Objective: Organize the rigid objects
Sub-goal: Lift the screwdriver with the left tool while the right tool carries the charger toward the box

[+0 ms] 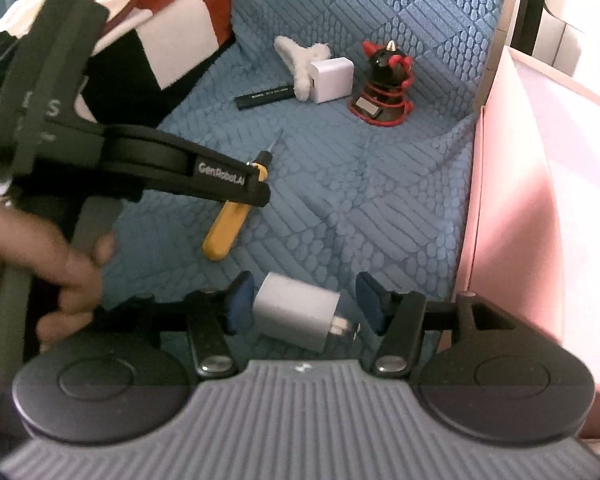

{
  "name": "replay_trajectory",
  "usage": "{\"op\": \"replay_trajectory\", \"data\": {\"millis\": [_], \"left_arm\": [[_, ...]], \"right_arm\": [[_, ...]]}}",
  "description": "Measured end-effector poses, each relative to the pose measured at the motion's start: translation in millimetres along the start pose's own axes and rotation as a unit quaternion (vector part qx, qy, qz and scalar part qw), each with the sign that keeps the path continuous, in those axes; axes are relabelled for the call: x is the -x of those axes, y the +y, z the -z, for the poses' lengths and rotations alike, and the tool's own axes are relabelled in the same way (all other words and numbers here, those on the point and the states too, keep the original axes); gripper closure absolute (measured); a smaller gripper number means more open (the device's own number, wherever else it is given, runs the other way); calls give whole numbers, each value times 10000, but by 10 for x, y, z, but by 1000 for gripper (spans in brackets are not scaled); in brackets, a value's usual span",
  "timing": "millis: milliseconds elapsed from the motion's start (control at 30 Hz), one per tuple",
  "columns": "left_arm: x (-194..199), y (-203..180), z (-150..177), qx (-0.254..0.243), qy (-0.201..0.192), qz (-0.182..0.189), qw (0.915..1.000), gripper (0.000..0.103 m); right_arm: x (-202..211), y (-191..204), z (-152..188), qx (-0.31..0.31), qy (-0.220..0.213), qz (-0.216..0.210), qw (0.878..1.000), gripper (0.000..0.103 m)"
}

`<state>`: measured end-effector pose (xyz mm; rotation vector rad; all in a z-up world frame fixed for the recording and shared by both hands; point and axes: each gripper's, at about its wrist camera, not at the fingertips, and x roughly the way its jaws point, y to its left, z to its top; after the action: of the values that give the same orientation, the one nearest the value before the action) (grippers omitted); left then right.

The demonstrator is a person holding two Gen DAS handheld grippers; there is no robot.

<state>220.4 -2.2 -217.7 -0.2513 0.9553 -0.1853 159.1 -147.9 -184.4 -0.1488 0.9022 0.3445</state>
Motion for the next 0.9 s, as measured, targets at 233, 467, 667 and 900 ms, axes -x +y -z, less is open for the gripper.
{"op": "replay_trajectory", "data": {"millis": [233,467,667,900], "left_arm": [[-47,-19,-31,-70,-48,-45,10000,62],[-98,-92,-29,-345,-174,-209,9990,72],[-117,-126,-37,-433,-168,-321,9984,81],[32,-39,-44,118,-84,18,9999,82]], "right_arm": [[-55,50,85,200,90,5,9998,36],[-79,73,108,148,7,40,9999,53],[-141,126,100,107,-35,282,9995,53],[-105,43,25,-273,-120,417,9987,53]]}}
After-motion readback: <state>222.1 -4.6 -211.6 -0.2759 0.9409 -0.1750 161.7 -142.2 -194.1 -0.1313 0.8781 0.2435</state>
